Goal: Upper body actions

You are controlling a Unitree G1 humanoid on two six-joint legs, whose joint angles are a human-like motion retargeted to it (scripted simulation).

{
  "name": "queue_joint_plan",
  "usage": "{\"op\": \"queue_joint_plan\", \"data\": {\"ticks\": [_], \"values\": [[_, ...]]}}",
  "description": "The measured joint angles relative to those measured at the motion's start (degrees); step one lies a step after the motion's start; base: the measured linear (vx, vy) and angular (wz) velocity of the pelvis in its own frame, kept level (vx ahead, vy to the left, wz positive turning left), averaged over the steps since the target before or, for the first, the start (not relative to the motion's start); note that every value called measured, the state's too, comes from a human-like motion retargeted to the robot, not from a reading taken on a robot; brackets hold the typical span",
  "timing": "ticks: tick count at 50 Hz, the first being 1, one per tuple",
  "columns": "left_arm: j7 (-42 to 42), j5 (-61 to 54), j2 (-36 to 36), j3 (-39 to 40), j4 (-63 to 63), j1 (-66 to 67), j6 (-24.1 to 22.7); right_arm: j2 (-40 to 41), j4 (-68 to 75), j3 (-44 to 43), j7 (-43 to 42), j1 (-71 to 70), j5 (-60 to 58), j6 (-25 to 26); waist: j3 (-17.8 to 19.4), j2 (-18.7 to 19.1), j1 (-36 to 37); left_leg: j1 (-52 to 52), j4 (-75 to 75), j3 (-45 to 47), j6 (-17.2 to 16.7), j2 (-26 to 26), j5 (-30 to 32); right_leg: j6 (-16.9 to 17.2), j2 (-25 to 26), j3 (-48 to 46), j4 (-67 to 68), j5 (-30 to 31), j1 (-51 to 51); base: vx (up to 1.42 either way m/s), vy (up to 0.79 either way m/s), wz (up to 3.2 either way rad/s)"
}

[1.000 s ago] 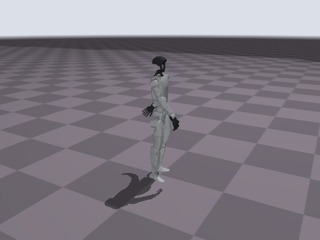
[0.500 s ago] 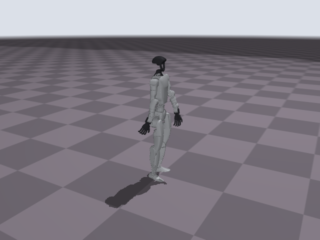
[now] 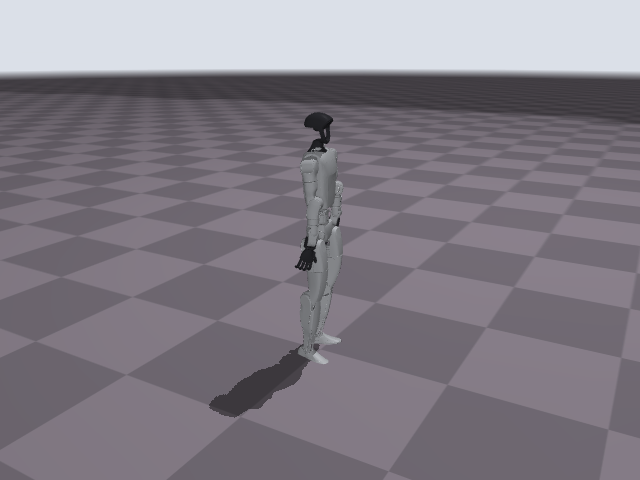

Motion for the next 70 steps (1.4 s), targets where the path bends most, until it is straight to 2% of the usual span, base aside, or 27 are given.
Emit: {"op": "queue_joint_plan", "data": {"ticks": [2,5,8,14,18,21,24,28,30,32,35,39,42,48,52,55,60,65,70], "values": [[0.29,-5.84,0.41,4.56,0.0,8.36,4.22,3.77,-5.18,2.89,6.3,-5.56,-3.32,-3.05,0.4,0.49,-0.77,0.56,-0.32,0.63,-0.1,0.14,-0.14,-0.17,0.34,0.99,0.29,0.1,-0.44,0.0,-0.03,-0.27],[-5.13,-8.27,0.97,9.7,0.0,18.78,2.5,8.37,-13.67,5.32,14.32,-10.76,-5.38,-7.99,0.49,1.24,-1.48,1.17,-0.75,1.96,-0.35,0.44,-0.4,-0.34,0.77,2.62,0.73,0.32,-1.38,0.01,0.0,-0.4],[-8.81,-5.57,1.35,13.96,-0.22,26.91,1.4,11.82,-20.51,7.5,19.2,-14.77,-2.69,-12.91,0.35,1.89,-1.31,1.53,-1.13,3.36,-0.57,0.69,-0.63,-0.41,1.14,4.1,1.05,0.56,-2.29,-0.01,0.03,-0.4],[-5.95,-5.96,2.02,14.46,0.0,33.12,7.62,14.55,-29.77,10.71,20.5,-17.57,1.02,-19.2,0.51,1.78,-1.82,1.57,-1.08,3.26,-0.67,0.67,-0.65,-0.4,1.06,4.24,1.15,0.53,-2.36,0.0,0.0,-0.01],[-6.08,-6.45,1.88,11.48,0.0,28.82,7.0,12.74,-31.15,12.58,17.38,-14.88,-3.15,-21.22,0.16,1.42,-2.39,1.2,-0.89,2.47,-0.53,0.38,-0.49,-0.34,0.71,3.63,1.08,0.41,-2.11,0.0,0.0,0.1],[-6.74,-6.38,0.99,10.93,0.0,21.36,5.77,10.05,-27.95,12.51,12.75,-11.07,-8.47,-19.7,-0.11,0.91,-2.03,0.98,-0.71,1.89,-0.36,-0.03,-0.39,-0.32,0.3,3.09,0.97,0.34,-1.78,0.01,0.01,0.13],[-7.71,-11.9,-0.64,9.29,-1.03,11.56,4.61,7.5,-19.61,9.7,6.36,-7.31,-13.5,-15.01,0.05,0.15,-1.7,0.87,-0.48,1.07,-0.16,-0.43,-0.23,-0.21,-0.16,2.44,0.87,0.28,-1.22,-0.03,0.0,0.25],[-11.22,-15.76,-4.22,6.71,-6.0,-0.62,0.8,2.77,-3.31,2.37,-1.52,-3.7,-14.61,-4.29,0.15,-0.58,-1.44,0.63,-0.2,0.71,0.09,-0.66,-0.19,-0.06,-0.56,1.36,0.51,0.46,-0.65,-0.01,-0.01,0.05],[-14.12,-15.27,-5.62,3.74,-9.29,-6.31,-2.2,-0.63,0.0,-1.52,-2.13,0.04,-12.35,2.35,0.25,-0.6,-1.05,0.47,-0.09,1.19,0.15,-0.54,-0.29,0.08,-0.66,1.08,0.39,0.66,-0.67,0.0,0.02,-0.12],[-15.62,-12.93,-6.49,0.22,-12.88,-11.33,-4.91,-3.81,0.0,-5.25,-2.11,5.31,-7.82,6.85,0.08,-0.51,-0.64,0.21,0.06,1.75,0.16,-0.4,-0.4,0.19,-0.78,0.81,0.24,0.87,-0.78,0.03,0.06,-0.23],[-15.63,-7.45,-6.78,-4.73,-18.41,-17.48,-8.02,-7.47,0.0,-11.09,-3.3,12.36,0.31,7.15,-0.13,-0.44,-0.61,-0.28,0.31,2.02,0.11,-0.31,-0.52,0.24,-0.94,0.31,0.02,1.03,-0.94,0.0,0.0,0.0],[-11.38,-1.78,-5.04,-10.65,-24.93,-22.2,-9.71,-10.21,0.0,-18.0,-5.28,18.77,7.13,3.7,0.26,-0.6,-1.27,-0.64,0.56,1.73,0.07,-0.38,-0.5,0.29,-1.2,-0.34,-0.22,1.03,-0.73,0.0,0.0,0.0],[-8.66,1.07,-3.72,-13.21,-27.82,-22.73,-11.03,-11.41,0.0,-20.42,-7.69,21.73,10.43,4.12,0.4,-0.62,-1.3,-0.64,0.6,1.8,-0.02,-0.38,-0.53,0.31,-1.31,-0.52,-0.28,1.04,-0.65,0.0,0.0,0.0],[-8.78,2.81,-3.48,-13.91,-24.64,-17.79,-11.43,-10.17,0.0,-16.23,-14.17,20.92,15.26,8.64,0.43,-0.25,0.18,-0.43,0.46,1.82,-0.04,-0.33,-0.47,0.25,-1.18,-0.47,-0.26,1.0,-0.56,0.0,0.0,0.0],[-9.58,4.31,-2.66,-10.87,-14.8,-11.41,-9.11,-6.61,0.0,-9.44,-10.86,14.18,9.63,8.22,0.23,-0.13,0.64,-0.21,0.22,1.12,0.09,-0.42,-0.27,0.12,-0.93,-0.43,-0.17,0.76,-0.37,0.0,0.0,0.0],[-9.57,4.99,-1.18,-7.15,-6.49,-5.56,-3.75,-3.01,0.0,-3.16,-4.84,5.98,3.46,5.51,0.34,0.11,0.47,0.45,-0.15,0.9,0.14,-0.41,-0.22,-0.08,-0.59,0.0,0.07,0.65,-0.32,0.0,0.0,0.0],[-11.27,3.75,1.69,-1.35,0.0,9.77,4.06,5.19,-7.03,3.46,7.3,-7.66,-5.51,-3.46,0.97,0.97,0.72,1.99,-0.86,3.16,-0.31,0.19,-0.65,-0.4,0.28,2.88,0.91,0.92,-1.47,0.0,-0.03,-0.39],[-13.48,5.5,1.6,4.3,0.0,26.24,5.83,11.85,-19.84,7.9,18.09,-15.89,-5.54,-12.36,1.07,1.96,0.07,2.93,-1.49,5.63,-0.81,0.89,-1.11,-0.58,1.29,5.53,1.44,1.26,-2.81,0.01,0.0,-0.43],[-13.67,5.45,1.01,8.08,0.0,34.0,6.87,14.52,-29.47,11.33,22.07,-18.9,-2.66,-17.25,1.0,2.18,-0.84,2.78,-1.44,5.88,-1.02,1.28,-1.21,-0.5,1.56,6.06,1.59,1.21,-3.25,0.0,0.0,-0.05]]}}
